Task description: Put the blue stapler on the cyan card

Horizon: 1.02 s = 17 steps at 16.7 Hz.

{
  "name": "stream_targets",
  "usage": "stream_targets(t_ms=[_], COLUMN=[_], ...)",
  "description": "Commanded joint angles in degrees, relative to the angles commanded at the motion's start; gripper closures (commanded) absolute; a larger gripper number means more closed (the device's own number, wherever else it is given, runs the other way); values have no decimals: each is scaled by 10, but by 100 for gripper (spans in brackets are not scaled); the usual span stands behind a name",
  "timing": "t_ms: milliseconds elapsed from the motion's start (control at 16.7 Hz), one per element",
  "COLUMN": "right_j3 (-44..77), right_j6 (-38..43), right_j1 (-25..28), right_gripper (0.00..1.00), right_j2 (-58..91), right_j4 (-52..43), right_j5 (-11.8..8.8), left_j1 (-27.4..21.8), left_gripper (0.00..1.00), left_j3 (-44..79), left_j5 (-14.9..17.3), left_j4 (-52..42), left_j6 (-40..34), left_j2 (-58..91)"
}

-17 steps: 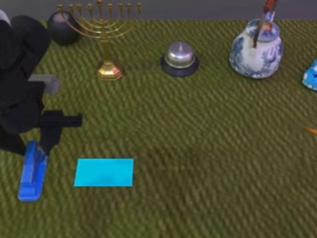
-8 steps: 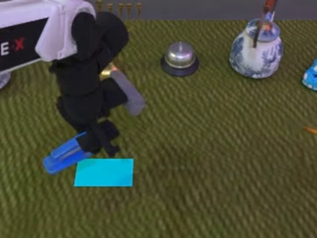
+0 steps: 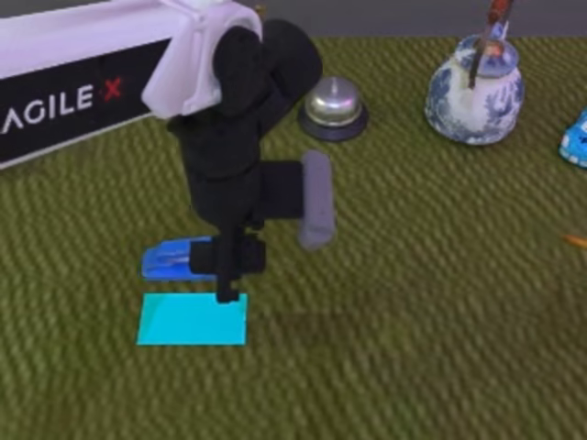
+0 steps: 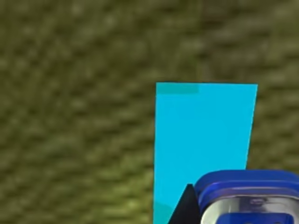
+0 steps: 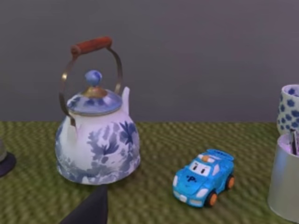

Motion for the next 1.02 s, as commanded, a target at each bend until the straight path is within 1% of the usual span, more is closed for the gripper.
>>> stream_targets(t_ms=[420,540,840,1020], right_j3=[0,0,0,0], right_j6=[0,0,0,0], right_j1=[0,0,0,0], right_gripper=[0,0,0,0], right_j2=[0,0,0,0], right_j4=[0,0,0,0], right_j5=[0,0,0,0], left_j1=[3,8,27,33], left_gripper=[100,100,100,100], left_j3=[-10,-37,-135,-168], left_j5=[0,0,1,1], left_j4=[10,42,177,215], left_j6=[4,10,29,37], left_j2=[-1,6,35,45])
